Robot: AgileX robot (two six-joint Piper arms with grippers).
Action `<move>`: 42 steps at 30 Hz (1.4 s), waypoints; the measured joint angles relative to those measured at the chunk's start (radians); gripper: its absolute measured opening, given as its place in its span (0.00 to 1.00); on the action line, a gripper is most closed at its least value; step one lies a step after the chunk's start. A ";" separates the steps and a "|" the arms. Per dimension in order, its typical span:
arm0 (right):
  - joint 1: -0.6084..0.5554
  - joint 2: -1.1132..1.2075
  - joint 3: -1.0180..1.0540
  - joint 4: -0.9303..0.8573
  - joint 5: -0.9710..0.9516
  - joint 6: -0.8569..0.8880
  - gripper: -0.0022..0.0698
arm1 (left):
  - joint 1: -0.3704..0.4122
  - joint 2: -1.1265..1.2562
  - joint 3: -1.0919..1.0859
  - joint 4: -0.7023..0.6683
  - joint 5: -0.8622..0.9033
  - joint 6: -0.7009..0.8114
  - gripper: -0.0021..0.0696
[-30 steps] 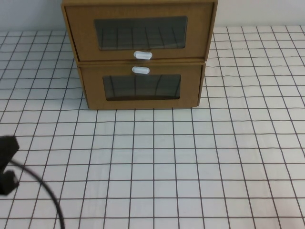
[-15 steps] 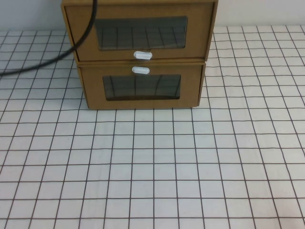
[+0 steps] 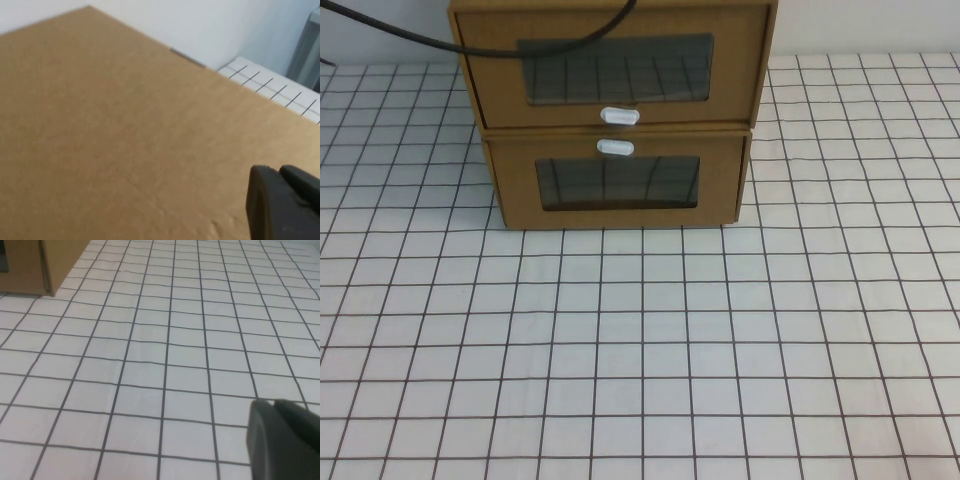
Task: Open the shoe box
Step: 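Pull the top drawer of the cardboard box fully open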
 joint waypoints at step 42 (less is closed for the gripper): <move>0.000 0.238 -0.274 0.646 0.131 -0.008 0.01 | 0.000 0.143 -0.014 0.036 -0.002 -0.002 0.03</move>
